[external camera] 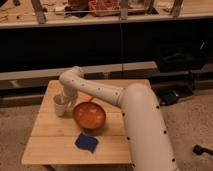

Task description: Pick up the ceramic cup

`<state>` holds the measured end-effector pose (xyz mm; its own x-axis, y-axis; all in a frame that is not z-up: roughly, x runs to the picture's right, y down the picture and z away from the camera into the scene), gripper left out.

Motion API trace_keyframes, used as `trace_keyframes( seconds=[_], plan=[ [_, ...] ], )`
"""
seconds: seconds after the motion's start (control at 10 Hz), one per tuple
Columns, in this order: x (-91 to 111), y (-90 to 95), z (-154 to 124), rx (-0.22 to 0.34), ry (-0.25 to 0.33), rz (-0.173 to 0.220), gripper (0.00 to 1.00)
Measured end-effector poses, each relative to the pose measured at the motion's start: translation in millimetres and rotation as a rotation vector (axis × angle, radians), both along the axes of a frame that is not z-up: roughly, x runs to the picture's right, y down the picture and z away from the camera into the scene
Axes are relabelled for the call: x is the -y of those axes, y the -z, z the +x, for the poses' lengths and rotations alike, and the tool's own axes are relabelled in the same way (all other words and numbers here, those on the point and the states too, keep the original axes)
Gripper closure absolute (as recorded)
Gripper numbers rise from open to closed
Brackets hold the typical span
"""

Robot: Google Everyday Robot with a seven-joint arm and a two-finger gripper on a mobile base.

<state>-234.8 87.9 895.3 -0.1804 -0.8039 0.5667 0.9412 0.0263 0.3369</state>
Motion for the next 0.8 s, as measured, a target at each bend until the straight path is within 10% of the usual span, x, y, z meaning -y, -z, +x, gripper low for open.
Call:
trace_keyframes(
  seconds=[0.2,0.8],
  plan=[
    [1,6.2,2,0.003,0.008,0.005,0.96],
    [50,59.8,11,0.004,0.020,0.024,0.97]
  ],
)
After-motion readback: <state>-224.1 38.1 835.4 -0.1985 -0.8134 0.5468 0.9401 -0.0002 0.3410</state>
